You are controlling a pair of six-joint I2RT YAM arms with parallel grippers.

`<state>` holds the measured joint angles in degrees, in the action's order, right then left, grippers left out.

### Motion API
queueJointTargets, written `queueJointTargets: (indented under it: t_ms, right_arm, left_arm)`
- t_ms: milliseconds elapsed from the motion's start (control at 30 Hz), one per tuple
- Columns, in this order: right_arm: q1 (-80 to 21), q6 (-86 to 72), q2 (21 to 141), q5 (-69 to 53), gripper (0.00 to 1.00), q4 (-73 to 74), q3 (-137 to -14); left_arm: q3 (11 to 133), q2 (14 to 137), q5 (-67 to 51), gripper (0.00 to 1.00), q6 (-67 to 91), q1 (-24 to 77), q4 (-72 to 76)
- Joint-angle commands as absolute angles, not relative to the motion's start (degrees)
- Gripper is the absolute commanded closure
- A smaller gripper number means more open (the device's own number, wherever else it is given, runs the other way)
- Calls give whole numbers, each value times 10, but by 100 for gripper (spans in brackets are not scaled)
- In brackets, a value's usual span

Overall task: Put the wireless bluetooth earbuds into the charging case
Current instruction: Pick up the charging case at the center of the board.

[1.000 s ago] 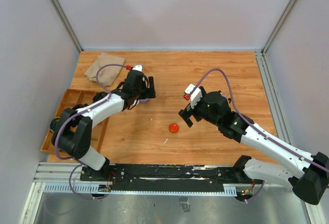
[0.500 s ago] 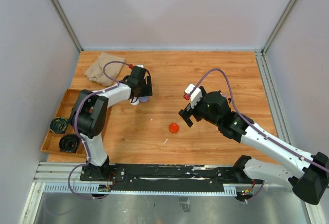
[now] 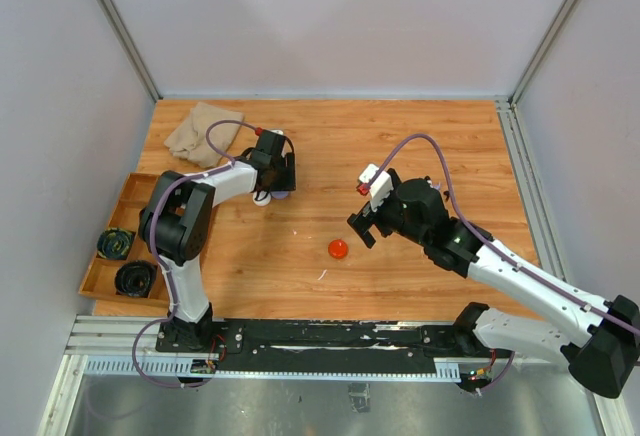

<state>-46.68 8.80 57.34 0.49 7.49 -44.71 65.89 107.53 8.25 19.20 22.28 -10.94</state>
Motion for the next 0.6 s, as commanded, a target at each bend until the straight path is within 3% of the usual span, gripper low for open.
queueJointTargets:
  t_ms: [0, 233, 400, 567]
  right_arm:
    - [-469, 81, 576, 4, 1, 64, -445]
    - [-469, 74, 569, 12, 1, 65, -444]
    - [-468, 53, 579, 35, 1, 82, -457]
    - [-451, 20, 598, 35, 1, 118, -479]
  left_arm:
    - [654, 1074, 68, 31, 179, 232, -139]
    - [655, 1080, 67, 40, 156, 246, -155]
    - [633, 1055, 67, 51, 141, 260, -145]
    - [611, 1017, 74, 52, 105, 295, -122]
